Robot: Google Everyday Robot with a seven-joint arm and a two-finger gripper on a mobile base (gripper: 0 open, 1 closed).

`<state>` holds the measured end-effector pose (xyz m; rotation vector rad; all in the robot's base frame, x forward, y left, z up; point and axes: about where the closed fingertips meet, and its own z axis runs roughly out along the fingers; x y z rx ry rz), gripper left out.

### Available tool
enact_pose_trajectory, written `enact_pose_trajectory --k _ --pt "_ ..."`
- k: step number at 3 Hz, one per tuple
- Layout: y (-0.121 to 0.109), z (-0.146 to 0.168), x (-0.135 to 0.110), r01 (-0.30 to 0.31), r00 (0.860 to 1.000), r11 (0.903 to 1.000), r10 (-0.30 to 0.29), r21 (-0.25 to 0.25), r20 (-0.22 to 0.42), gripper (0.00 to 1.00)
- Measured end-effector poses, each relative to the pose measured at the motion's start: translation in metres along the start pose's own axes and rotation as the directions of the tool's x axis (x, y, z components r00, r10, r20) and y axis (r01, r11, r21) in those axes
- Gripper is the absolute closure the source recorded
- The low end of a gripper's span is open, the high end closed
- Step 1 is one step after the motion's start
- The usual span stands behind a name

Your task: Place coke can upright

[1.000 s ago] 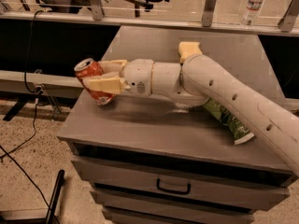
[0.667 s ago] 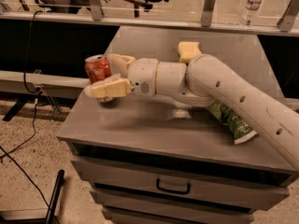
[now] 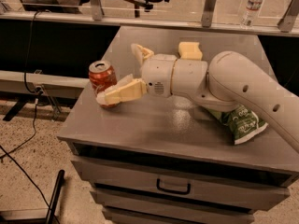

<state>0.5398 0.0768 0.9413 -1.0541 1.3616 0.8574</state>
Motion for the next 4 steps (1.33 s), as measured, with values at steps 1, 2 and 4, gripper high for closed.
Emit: enact_pose_trajectory --k 1,2,4 --pt "0.0 0.0 0.0 0.001 1.0 1.0 -0.001 0.0 0.0 0.0" --pt "-0.001 -0.007 -0.002 0.047 0.998 0.9987 -0.047 0.017 -0.038 0.0" --pt "-0.018 -0.045 0.003 0.166 0.976 0.9828 -0.152 0.081 -0.156 0.0"
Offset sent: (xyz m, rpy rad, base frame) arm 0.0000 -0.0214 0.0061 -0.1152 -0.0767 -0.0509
